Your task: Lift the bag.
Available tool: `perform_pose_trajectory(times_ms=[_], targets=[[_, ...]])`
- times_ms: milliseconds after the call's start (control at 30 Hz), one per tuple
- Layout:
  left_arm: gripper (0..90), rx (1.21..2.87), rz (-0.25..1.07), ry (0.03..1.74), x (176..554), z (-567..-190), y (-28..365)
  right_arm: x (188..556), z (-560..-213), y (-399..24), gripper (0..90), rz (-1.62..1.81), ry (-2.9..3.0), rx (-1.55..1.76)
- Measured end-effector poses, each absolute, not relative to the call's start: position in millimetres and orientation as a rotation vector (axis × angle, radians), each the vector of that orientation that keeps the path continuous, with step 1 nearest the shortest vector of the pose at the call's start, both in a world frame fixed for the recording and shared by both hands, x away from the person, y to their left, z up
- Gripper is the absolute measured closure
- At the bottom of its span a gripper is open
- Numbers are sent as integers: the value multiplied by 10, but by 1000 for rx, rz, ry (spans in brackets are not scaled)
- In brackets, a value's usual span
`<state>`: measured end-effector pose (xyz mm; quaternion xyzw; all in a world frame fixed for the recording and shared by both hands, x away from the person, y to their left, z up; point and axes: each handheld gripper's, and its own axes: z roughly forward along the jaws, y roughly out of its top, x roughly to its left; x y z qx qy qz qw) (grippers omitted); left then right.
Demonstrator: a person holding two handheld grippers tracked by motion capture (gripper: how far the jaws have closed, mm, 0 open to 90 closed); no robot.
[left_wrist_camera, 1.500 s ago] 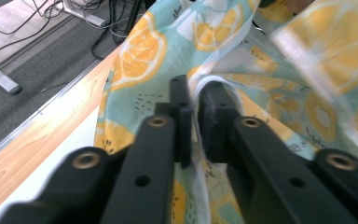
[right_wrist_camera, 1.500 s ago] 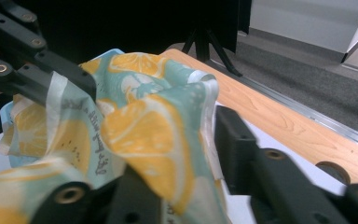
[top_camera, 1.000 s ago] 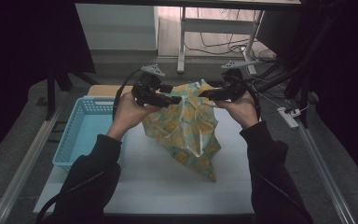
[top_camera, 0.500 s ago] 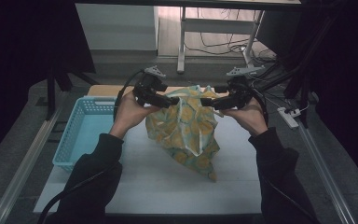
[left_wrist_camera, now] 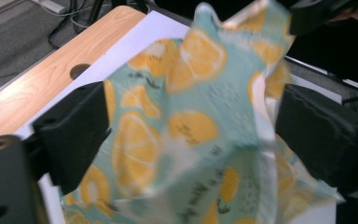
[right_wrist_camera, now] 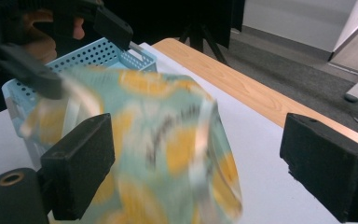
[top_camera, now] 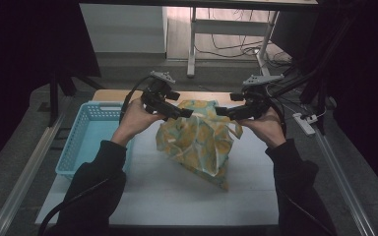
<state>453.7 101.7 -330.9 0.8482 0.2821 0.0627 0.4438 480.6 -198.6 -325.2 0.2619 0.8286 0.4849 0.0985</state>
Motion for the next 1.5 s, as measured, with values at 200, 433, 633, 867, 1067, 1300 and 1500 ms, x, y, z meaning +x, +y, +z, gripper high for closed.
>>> perform_pose_trajectory(times_ms=[200,433,633,867,1067,1300,1500], targets=[[37,2109,192,716,4381,-3308,1071,4735,-3299,-1947,105,1447,2463,754],[0,2066,232,760,4180,-3468,1264,4617,-3424,-2000,103,1427,2454,741],[0,2045,240,802,3935,-3597,1458,4464,-3518,-2077,55,1419,2432,748],[0,2041,269,837,3587,-3781,1690,4256,-3584,-2217,35,1461,2392,771],[0,2014,259,888,3359,-3982,1888,4094,-3705,-2322,15,1421,2373,779],[0,1992,276,958,3091,-4235,2056,3945,-3922,-2454,1,1395,2366,830],[0,1968,314,1007,2808,-4392,2188,3777,-4127,-2600,1,1370,2352,883]])
